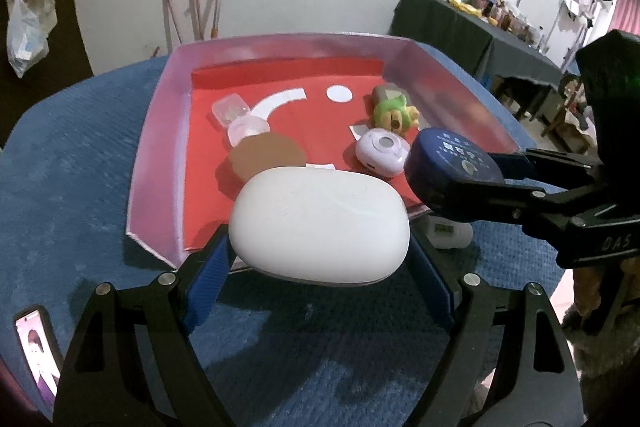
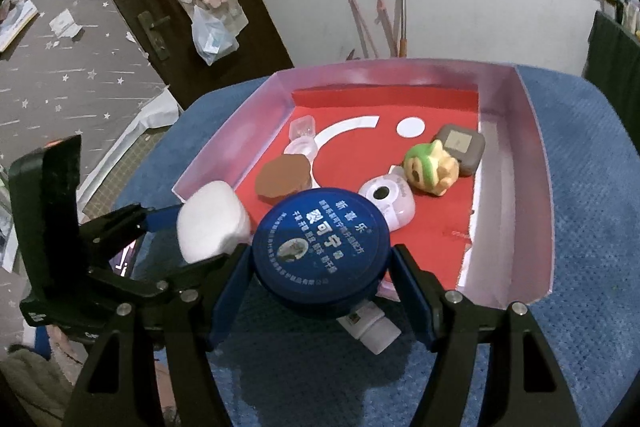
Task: Organize rigid objects
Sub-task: 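Carry the white case with the left gripper while the right gripper carries the blue tin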
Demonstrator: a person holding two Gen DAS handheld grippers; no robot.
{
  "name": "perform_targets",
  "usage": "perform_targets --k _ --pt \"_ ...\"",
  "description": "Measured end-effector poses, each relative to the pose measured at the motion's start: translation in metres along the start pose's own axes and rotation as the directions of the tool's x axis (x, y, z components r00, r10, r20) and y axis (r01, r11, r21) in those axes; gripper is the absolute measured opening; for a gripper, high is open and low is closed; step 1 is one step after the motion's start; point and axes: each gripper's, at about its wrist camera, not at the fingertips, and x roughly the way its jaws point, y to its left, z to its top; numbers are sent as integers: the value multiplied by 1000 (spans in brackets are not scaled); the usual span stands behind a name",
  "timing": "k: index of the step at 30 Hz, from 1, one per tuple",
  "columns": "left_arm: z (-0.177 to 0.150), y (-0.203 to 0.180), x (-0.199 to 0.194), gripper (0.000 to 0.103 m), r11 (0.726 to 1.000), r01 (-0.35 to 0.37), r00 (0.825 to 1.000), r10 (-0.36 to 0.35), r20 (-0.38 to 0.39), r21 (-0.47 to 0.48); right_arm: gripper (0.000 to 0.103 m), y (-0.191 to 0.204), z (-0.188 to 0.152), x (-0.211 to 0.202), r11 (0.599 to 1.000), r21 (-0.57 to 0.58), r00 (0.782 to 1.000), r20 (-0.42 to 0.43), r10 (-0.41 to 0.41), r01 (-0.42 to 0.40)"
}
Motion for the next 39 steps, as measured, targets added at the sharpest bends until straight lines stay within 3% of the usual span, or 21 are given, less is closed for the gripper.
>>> perform_targets --k 19,33,39 --pt "12 14 32 83 999 28 993 -31 -111 -23 72 -14 13 41 996 83 988 -146 48 -36" --pt "21 16 52 83 999 24 993 -27 -112 -35 72 -20 18 53 997 79 992 -126 10 0" --pt "25 20 61 83 999 -10 996 6 -88 -41 72 -29 22 57 995 60 993 -89 -76 81"
